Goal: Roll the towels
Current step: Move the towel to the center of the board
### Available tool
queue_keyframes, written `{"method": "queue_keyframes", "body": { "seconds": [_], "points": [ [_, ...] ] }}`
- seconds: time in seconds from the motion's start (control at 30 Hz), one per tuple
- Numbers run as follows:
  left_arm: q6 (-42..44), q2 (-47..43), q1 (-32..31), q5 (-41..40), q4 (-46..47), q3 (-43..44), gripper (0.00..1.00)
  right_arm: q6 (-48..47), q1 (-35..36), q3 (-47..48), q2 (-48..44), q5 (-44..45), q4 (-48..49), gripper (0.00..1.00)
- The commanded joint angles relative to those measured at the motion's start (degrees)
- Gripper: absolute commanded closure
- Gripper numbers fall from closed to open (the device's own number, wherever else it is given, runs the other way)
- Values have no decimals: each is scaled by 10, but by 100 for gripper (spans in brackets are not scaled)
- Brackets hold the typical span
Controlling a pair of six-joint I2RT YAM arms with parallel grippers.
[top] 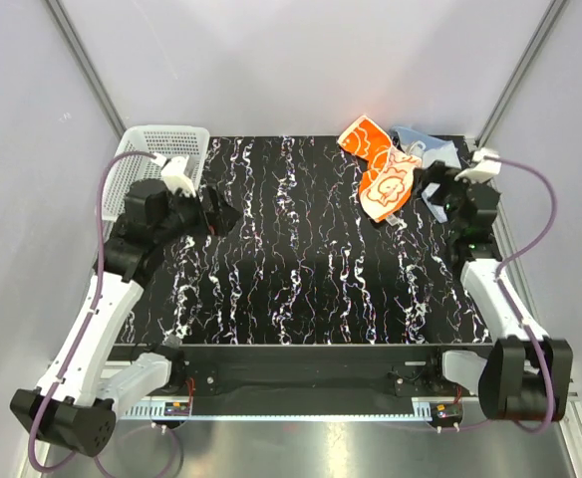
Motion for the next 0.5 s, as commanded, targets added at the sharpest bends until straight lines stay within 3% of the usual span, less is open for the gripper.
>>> {"method": "queue_keyframes", "body": {
  "seconds": [0.0,0.07,0.2,0.23,0.37,0.47],
  "points": [
    [-27,22,5,-43,45,52,1,134,3,58,-34,-113,-147,0],
    [-30,37,12,-16,64,59,1,180,2,63,-31,-118,-154,0],
    [-72,78,34,80,108,68,1,158,7,111,-34,-82,-208,0],
    [-91,73,54,98,119,66,1,149,12,126,-35,-66,-262,0],
    [-148,-18,63,50,255,-40,1,114,45,229,14,7,-419,0],
    [-139,-5,63,67,258,-77,1,88,85,309,76,110,-527,0]
  ]
}}
